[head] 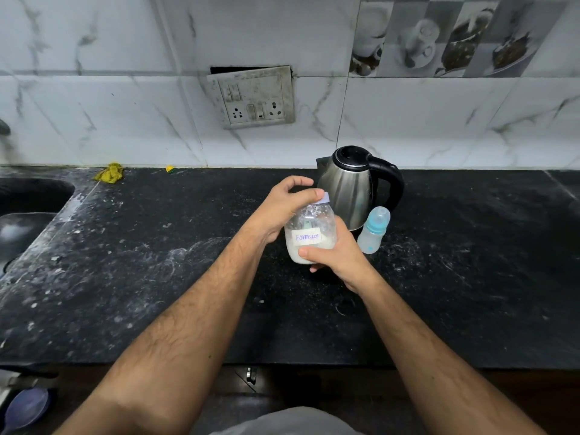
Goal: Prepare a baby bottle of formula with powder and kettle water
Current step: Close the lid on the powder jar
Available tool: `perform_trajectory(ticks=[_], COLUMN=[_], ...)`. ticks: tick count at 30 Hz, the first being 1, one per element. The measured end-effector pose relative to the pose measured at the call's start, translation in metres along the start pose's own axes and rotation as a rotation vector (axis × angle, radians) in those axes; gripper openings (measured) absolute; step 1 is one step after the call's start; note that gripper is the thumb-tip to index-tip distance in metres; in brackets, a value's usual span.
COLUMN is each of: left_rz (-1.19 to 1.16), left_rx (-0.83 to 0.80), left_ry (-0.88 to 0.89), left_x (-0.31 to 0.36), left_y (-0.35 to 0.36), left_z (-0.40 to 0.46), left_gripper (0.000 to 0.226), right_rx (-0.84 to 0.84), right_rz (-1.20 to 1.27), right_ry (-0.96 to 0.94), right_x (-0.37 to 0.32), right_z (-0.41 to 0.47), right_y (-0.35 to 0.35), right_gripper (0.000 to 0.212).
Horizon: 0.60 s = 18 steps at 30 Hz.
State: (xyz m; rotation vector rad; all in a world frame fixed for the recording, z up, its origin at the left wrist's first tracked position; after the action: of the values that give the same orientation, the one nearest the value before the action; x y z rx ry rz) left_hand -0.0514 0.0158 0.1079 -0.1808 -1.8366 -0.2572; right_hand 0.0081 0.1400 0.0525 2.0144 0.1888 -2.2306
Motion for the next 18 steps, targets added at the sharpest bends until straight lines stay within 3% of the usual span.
perform_trajectory(ticks=[6,10,18], left_rz=[0.003,-0.02,-0.021], left_rx=[-0.081,-0.127,-0.183], left_ry=[0.044,0.069,0.087], left_x=[0.01,0.012,0.017], left_y=[-0.001,0.002,0.001], left_z=[0.003,0.005,0.003], left_gripper=[0.031,0.03,0.036], right_rx=[-0.022,-0.044,-0.025], right_rz=[0.022,0.015,0.005], right_ry=[-0.018,-0.042,-0.053], right_x=[-0.009,-0.017,-0.015], right_z=[0.005,0.006,0.005], right_y=[0.001,0.0,0.004], right_gripper=[0.082,0.067,0.08])
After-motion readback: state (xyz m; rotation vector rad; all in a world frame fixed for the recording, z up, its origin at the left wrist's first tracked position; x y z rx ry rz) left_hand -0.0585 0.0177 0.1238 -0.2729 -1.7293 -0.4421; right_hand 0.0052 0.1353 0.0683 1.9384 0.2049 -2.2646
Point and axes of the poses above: each hand's wrist, its own z-axis towards the middle knuckle, its own y-axis out of the palm, x = y × z, the point moved 5 cm from there along z, towards the middle knuckle, and after that the axes turned 8 degrees about -y, right-handed, at the moved point
